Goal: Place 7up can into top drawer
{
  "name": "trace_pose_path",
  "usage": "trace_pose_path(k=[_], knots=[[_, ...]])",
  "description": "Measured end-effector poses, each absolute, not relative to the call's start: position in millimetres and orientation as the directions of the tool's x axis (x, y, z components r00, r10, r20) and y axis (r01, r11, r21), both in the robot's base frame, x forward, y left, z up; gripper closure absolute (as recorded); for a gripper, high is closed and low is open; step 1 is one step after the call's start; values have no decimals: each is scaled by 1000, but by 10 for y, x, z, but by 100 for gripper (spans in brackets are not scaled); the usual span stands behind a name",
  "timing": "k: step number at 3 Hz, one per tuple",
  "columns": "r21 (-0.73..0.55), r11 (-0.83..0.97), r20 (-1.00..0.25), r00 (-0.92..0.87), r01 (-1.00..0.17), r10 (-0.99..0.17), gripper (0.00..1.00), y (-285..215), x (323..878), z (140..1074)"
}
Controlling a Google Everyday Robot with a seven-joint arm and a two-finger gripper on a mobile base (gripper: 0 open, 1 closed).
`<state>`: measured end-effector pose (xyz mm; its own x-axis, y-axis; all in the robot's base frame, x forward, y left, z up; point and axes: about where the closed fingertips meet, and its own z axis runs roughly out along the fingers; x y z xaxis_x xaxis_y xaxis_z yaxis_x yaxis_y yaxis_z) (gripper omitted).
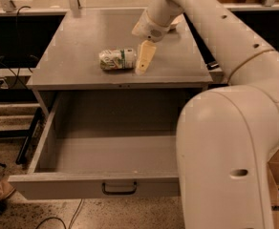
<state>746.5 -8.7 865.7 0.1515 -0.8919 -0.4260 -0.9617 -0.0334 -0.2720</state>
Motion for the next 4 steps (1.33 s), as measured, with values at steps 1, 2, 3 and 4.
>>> trace_pose_path(k=[1, 2, 3, 4], knots=[[-249, -38, -397, 138, -968, -908, 0, 39, 7543, 8539], [-233, -44, -389, 134, -971, -911, 19, 140, 7576, 8472], [-205, -42, -405, 123, -978, -906, 50, 245, 7574, 8406], [-165, -22, -435, 93, -986, -896, 73, 287, 7552, 8357]])
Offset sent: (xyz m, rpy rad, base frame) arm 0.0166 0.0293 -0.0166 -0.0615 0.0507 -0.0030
